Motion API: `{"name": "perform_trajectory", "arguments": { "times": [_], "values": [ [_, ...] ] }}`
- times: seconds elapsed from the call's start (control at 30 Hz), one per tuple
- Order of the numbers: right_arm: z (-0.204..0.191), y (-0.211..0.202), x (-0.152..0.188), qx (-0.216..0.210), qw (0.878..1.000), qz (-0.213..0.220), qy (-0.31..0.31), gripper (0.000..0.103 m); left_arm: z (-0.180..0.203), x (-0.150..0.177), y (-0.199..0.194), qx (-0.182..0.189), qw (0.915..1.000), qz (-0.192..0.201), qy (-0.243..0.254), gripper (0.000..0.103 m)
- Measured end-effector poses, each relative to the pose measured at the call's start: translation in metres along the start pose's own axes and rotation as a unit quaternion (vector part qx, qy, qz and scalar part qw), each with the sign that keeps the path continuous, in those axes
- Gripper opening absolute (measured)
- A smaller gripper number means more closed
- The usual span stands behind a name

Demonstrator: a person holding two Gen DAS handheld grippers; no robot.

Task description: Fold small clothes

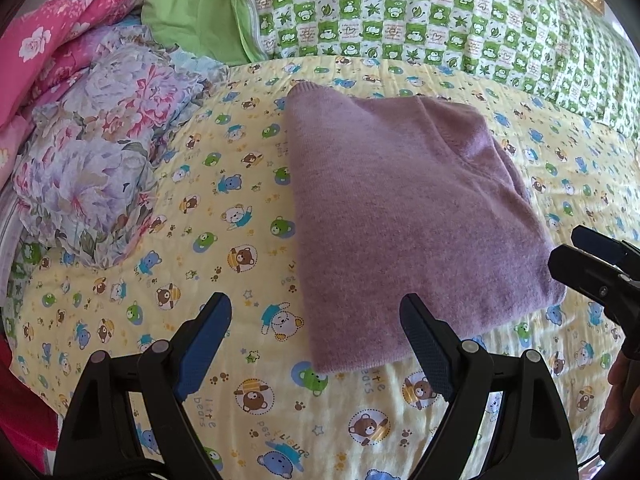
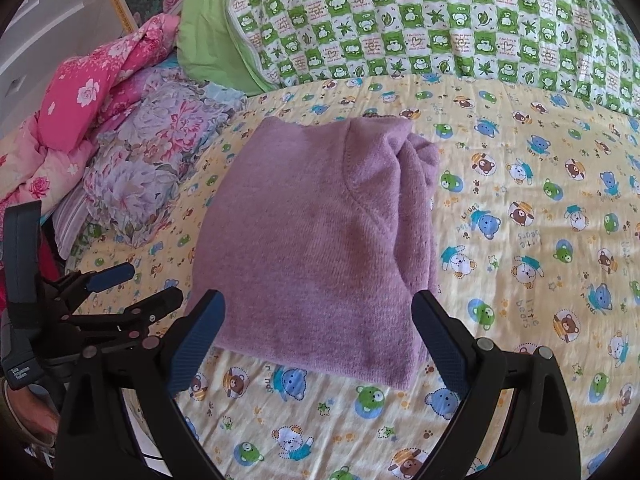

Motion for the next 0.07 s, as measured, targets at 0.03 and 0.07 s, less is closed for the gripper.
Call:
{"name": "perform_trajectory", "arguments": {
  "times": [0.03, 0.07],
  "values": [
    [0.0000, 0.0000, 0.0001, 0.000, 1.000, 0.000, 0.000, 0.094, -0.0005, 0.0000, 0.0001, -0.001, 1.0000, 0.000, 0.000, 0.087],
    [-0.0002, -0.0001, 0.0001, 0.000, 1.000, 0.000, 0.000, 0.094, -0.0007, 0.0000, 0.0002, -0.001, 1.0000, 0.000, -0.001, 0.087]
  ]
}}
Point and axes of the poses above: each gripper's, at about its wrist camera, not at the fingertips, and y roughly the way its jaws point, z to its right, x to its underside, the point moved 3 cm from there along y, roughly the way its jaws point, and after that the axes turned 11 degrees about -z, right-handed, at the moved point
